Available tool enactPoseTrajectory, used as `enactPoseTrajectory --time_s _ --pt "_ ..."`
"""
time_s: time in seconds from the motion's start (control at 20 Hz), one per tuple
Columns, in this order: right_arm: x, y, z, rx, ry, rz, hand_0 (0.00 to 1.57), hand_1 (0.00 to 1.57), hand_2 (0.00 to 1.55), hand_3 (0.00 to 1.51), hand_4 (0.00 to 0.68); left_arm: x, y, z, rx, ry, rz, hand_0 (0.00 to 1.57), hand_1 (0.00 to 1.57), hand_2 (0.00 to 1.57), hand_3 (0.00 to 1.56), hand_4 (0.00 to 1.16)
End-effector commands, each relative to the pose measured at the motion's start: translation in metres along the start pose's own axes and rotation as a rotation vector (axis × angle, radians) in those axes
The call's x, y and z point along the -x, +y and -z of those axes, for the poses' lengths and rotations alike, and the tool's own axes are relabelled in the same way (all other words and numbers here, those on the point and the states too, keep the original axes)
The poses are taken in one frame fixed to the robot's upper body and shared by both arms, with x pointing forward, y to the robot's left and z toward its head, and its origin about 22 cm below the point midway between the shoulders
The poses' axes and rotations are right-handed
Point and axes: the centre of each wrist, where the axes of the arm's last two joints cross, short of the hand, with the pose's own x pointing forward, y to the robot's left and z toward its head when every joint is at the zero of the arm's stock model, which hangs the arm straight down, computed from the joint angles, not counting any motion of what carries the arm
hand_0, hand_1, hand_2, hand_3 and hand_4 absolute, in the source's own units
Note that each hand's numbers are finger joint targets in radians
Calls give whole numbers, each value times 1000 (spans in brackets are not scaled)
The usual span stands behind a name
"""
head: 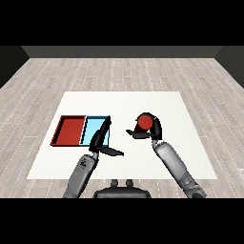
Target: Pick the red can and put it in the red box
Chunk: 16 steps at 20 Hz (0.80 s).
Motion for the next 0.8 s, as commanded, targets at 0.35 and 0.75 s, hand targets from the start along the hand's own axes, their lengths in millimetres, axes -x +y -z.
enactPoseTrajectory --time_s 0.35,0.75 --pt "-27 30 6 -32 -60 -7 1494 1494 1446 1381 537 10 -15 24 27 84 -61 0 0 0 0 0" --pt "-34 34 0 -64 -64 2 1462 1462 1441 1384 553 28 -15 4 16 115 -62 0 0 0 0 0"
